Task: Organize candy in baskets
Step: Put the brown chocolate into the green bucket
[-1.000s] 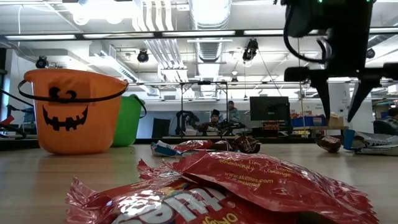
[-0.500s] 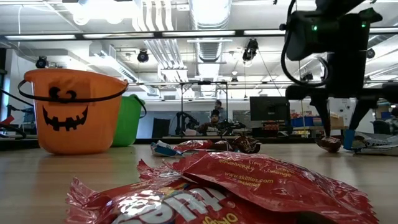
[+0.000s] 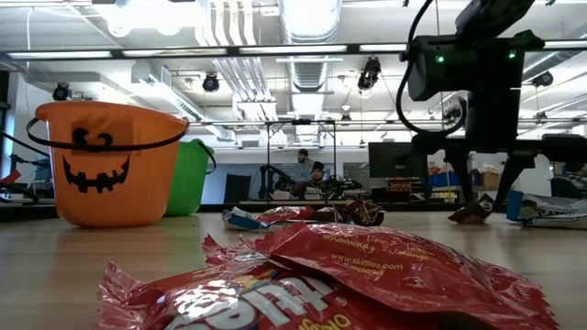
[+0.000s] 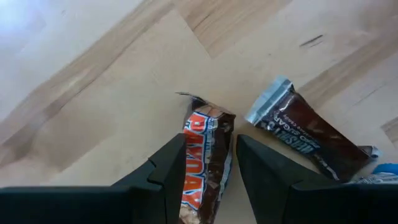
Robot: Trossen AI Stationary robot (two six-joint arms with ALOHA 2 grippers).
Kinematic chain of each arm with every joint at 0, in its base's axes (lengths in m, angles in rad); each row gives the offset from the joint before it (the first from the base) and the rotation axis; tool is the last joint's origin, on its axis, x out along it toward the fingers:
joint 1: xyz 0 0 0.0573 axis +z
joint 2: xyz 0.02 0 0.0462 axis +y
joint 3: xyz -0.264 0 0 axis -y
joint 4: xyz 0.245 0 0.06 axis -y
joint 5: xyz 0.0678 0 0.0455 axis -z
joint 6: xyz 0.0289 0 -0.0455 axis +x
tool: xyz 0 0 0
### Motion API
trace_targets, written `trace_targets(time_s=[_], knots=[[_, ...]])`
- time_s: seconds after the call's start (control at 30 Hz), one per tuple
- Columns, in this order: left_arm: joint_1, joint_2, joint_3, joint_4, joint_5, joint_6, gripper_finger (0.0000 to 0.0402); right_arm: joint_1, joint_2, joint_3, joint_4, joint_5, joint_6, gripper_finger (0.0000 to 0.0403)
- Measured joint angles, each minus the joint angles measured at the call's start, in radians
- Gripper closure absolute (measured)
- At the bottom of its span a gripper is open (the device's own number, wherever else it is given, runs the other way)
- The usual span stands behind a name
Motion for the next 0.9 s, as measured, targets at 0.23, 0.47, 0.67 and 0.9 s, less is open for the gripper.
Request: trace_targets(time_s=[0.23, 0.47, 0.67, 0.9], knots=[[0.0, -0.001, 0.0, 0.0, 0.0, 0.0, 0.0299, -0.002, 0.018, -0.061, 0.129, 0.003, 0.001, 0.0268], [0.0, -0.001, 0.0, 0.0, 0.0, 0.0, 0.0299, -0.002, 0.043, -0.11, 0.228, 0.002, -0.003, 0.0269], [0.0, -0.001, -0.001, 0.0, 0.0, -0.003, 0.0299, -0.002, 0.03, -0.11, 0.217, -0.004, -0.012, 0.0308], [0.0, -0.001, -0.001, 0.001, 0.0, -0.003, 0.0299, -0.001, 0.004, -0.106, 0.222, -0.003, -0.021, 0.037]])
